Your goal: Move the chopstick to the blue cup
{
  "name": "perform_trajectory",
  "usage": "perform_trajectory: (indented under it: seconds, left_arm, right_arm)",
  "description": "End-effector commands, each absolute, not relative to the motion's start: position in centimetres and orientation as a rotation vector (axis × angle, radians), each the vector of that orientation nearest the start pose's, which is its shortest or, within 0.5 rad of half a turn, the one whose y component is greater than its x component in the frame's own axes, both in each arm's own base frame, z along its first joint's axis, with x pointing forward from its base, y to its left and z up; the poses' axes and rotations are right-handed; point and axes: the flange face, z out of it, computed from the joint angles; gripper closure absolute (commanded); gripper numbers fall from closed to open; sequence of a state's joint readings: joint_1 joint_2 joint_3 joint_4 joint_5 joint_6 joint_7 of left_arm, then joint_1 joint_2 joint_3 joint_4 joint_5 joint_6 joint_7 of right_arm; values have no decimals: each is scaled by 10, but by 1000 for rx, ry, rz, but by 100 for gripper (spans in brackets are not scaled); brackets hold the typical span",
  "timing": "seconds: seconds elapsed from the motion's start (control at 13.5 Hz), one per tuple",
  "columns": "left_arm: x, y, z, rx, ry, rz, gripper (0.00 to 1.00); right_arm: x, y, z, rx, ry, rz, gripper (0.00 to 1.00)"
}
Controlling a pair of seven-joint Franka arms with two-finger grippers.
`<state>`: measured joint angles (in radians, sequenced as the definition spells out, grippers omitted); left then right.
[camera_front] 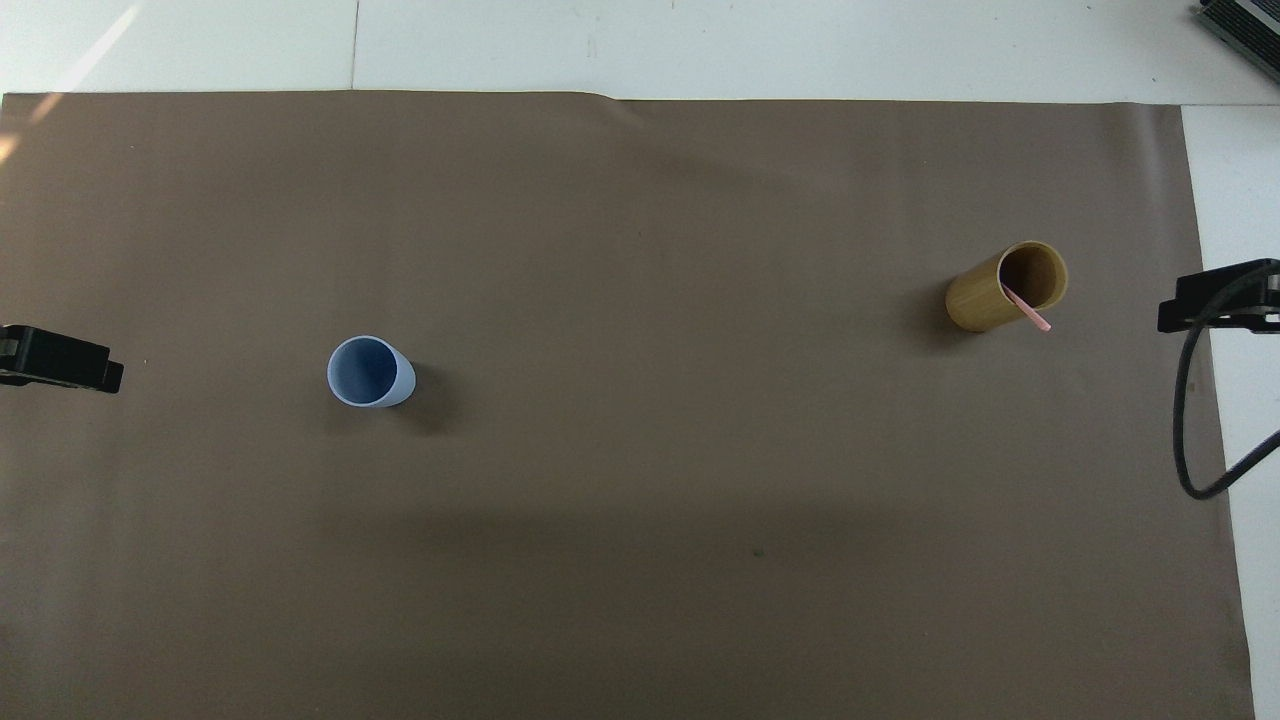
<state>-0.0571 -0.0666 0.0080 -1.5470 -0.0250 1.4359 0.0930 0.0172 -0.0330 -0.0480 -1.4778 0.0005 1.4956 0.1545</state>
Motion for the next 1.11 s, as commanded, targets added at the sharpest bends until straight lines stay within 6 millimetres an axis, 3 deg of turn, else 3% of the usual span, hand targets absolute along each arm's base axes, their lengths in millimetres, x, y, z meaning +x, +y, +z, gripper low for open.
perform_trajectory:
  seconds: [0.0, 0.67, 1.04]
  left_arm:
    - [513, -25, 663, -3168, 226, 84, 0]
    - [513, -25, 663, -3168, 226, 84, 0]
    - [513, -25, 663, -3168, 226, 84, 0]
  right_arm:
    - [529, -23, 678, -3102, 278, -79, 0]
    - [529, -13, 679, -3120, 254, -88, 0]
    - [534, -14, 660, -3133, 251, -82, 0]
